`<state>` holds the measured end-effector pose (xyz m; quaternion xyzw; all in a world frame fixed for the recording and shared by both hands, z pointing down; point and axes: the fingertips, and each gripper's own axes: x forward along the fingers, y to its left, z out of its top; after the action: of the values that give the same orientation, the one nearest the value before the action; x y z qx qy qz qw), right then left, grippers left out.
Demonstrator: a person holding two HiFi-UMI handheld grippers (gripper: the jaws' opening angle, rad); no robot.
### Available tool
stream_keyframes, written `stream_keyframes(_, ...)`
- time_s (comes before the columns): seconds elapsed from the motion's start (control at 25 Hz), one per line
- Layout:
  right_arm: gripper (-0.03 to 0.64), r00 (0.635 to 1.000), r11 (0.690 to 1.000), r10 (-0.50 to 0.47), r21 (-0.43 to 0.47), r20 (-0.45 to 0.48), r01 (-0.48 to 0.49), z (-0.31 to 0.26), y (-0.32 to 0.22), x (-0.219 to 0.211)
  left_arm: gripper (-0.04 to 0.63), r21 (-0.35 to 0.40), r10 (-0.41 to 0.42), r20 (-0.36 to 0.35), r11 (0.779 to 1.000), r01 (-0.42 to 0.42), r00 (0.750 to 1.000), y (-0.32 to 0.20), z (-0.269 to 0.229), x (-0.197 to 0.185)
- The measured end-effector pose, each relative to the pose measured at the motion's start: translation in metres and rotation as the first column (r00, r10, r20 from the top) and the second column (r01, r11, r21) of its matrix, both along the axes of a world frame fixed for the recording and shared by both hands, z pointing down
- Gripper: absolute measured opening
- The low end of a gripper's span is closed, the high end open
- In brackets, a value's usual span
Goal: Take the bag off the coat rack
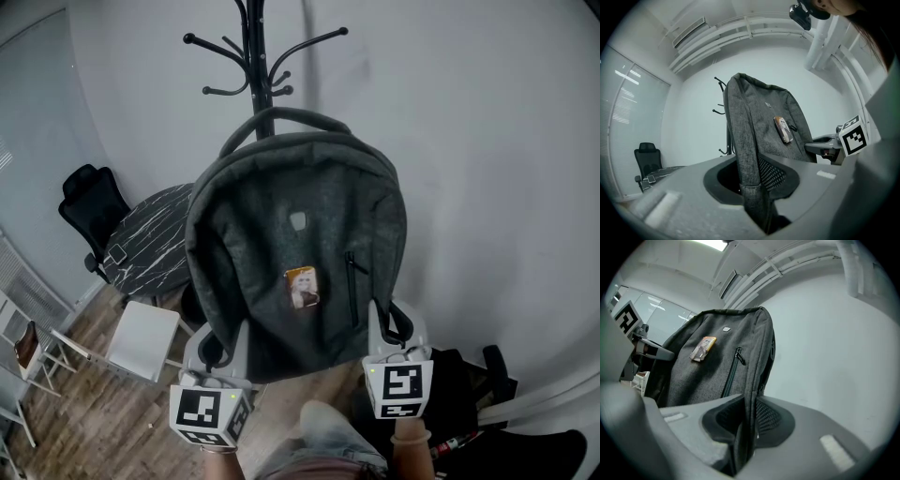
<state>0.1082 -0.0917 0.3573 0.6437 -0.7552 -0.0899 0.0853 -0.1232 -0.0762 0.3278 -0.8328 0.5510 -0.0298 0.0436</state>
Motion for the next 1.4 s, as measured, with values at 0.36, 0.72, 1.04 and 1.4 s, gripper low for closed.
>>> stream_keyframes(0.36, 0.057, 1.000, 1.000, -0.001, -0.008, -0.002, 0.001, 0.000, 0.000, 0.000, 0.088, -0.011, -0.002, -0.005, 1.000, 0.002, 1.000, 0.001, 0.000, 0.001)
stream_keyframes(0.72, 0.057, 1.000, 1.000, -0.007, -0.007, -0.014, 0.007, -0.003, 0.003, 0.002, 0.089, -0.014, -0.006, -0.019, 1.000, 0.005, 1.000, 0.004, 0.000, 0.003)
stream_keyframes(1.04, 0.057, 1.000, 1.000, -0.006, -0.018, -0.014, 0.006, -0.004, 0.007, 0.003, 0.089, -0.025, 0.000, -0.017, 1.000, 0.000, 1.000, 0.005, -0.001, 0.003)
stream_keyframes(1.4, 0.057, 1.000, 0.999, -0.007, -0.033, -0.015, 0.006, -0.004, 0.011, 0.003, 0.089, -0.032, -0.003, -0.011, 0.999, 0.003, 1.000, 0.010, -0.002, 0.004)
